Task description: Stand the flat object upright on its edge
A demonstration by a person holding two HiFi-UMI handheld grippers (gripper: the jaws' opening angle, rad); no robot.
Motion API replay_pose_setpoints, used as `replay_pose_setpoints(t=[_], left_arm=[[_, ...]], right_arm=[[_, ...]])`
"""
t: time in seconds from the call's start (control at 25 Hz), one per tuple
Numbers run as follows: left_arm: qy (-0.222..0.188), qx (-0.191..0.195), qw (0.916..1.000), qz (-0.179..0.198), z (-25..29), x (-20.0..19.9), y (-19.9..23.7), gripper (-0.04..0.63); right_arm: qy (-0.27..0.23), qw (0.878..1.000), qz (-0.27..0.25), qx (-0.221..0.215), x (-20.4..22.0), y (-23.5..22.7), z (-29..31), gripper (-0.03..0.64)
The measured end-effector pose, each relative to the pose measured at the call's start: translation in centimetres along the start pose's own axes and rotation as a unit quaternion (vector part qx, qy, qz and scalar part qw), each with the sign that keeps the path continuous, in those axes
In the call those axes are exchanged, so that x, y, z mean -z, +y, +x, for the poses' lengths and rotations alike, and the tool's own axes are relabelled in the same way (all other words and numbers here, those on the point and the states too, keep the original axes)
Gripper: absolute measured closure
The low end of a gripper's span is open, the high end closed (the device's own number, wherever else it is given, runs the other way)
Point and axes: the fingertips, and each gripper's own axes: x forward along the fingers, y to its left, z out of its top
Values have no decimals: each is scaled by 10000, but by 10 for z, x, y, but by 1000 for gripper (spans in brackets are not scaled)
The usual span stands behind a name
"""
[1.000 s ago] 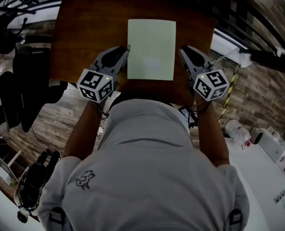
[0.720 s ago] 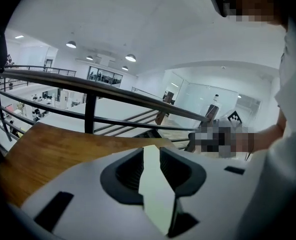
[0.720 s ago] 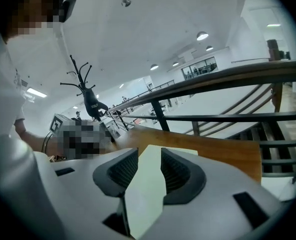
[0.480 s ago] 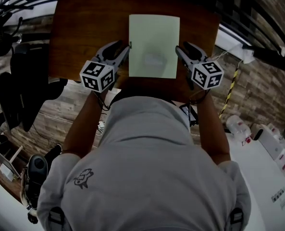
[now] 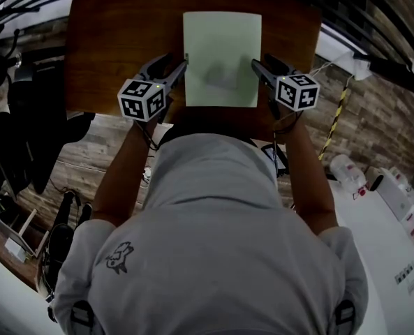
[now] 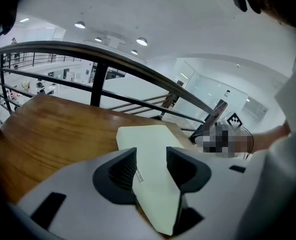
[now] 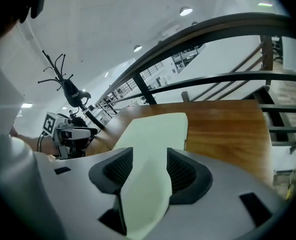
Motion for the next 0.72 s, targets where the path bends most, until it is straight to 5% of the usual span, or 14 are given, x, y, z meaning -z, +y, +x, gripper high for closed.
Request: replay_pose_setpoints(t=[0.72], left_arm=[[739,67,9961,-474,45,46,30,370]], right_arm=[[450,9973,567,120,23,-29,34,408]])
